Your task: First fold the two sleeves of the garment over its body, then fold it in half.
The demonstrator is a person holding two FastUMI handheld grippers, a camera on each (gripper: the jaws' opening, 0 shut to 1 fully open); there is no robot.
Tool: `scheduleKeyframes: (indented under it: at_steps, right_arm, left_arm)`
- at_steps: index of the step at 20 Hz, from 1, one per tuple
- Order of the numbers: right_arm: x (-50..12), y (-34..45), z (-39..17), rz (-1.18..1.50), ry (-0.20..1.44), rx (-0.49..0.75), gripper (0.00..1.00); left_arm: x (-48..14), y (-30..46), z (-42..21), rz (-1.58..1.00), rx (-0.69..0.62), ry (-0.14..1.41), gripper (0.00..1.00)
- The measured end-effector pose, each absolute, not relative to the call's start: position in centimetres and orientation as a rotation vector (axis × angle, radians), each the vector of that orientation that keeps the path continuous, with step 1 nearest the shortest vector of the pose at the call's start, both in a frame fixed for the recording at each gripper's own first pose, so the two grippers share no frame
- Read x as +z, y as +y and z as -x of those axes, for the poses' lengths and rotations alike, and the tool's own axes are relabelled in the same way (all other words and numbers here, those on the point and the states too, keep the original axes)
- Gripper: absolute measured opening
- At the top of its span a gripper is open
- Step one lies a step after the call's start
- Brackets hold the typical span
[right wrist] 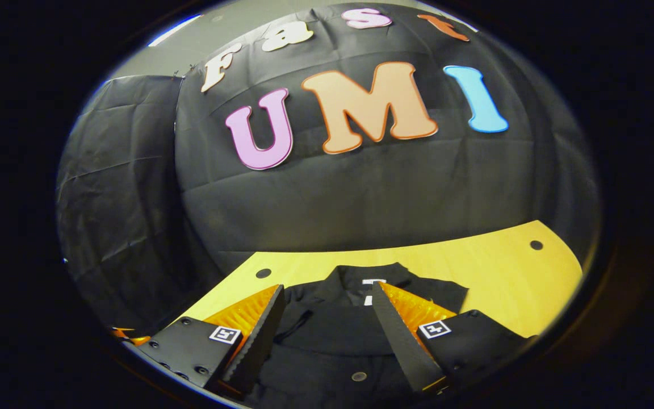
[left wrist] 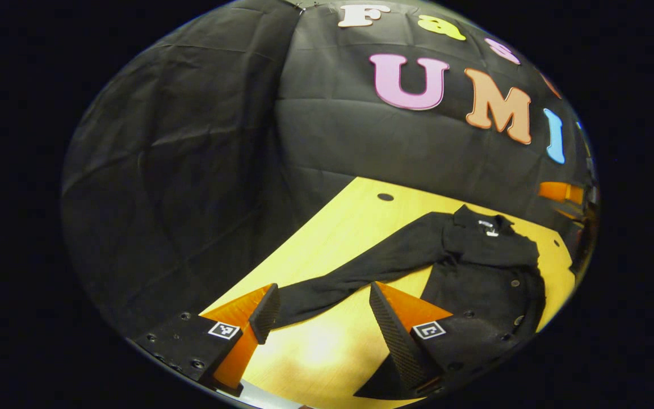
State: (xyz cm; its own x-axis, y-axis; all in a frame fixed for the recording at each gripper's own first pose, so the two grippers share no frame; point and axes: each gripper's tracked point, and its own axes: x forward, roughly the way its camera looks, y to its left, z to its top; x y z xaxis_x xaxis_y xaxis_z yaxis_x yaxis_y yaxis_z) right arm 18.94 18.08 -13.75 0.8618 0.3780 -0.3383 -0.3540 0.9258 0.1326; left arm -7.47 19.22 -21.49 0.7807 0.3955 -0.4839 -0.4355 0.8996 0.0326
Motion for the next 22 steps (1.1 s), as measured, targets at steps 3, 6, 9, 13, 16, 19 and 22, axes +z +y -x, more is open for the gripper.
scheduleKeyframes:
  at_steps: [3, 6, 9, 13, 16, 19, 22]
  right_arm:
    - [-12.5, 14.8, -16.5, -0.052, 0.321, 0.322, 0.97]
    - [-11.2, 12.9, -13.8, -0.004, 0.271, 0.301, 0.97]
    - [-10.4, 12.1, -12.0, 0.037, 0.253, 0.29, 0.96]
    - [-9.1, 11.4, -10.4, 0.037, 0.232, 0.273, 0.96]
    - [-8.8, 10.8, -9.6, 0.009, 0.238, 0.258, 0.97]
    - [-8.9, 10.0, -9.2, 0.025, 0.248, 0.242, 0.93]
    - [-8.2, 9.6, -9.0, 0.024, 0.239, 0.237, 0.96]
  left_arm:
    - [-23.5, 20.5, 7.7, 0.09, 0.513, 0.535, 0.95]
    - [-25.5, 21.3, 8.0, 0.098, 0.544, 0.566, 0.95]
    - [-26.9, 22.4, 8.7, 0.105, 0.578, 0.594, 0.94]
    - [-27.6, 23.4, 9.2, 0.1, 0.622, 0.61, 0.91]
    - [-28.7, 23.6, 9.4, 0.111, 0.645, 0.64, 0.91]
    - [-29.3, 24.0, 9.2, 0.066, 0.642, 0.655, 0.94]
    - [-29.4, 23.5, 9.4, 0.045, 0.636, 0.65, 0.91]
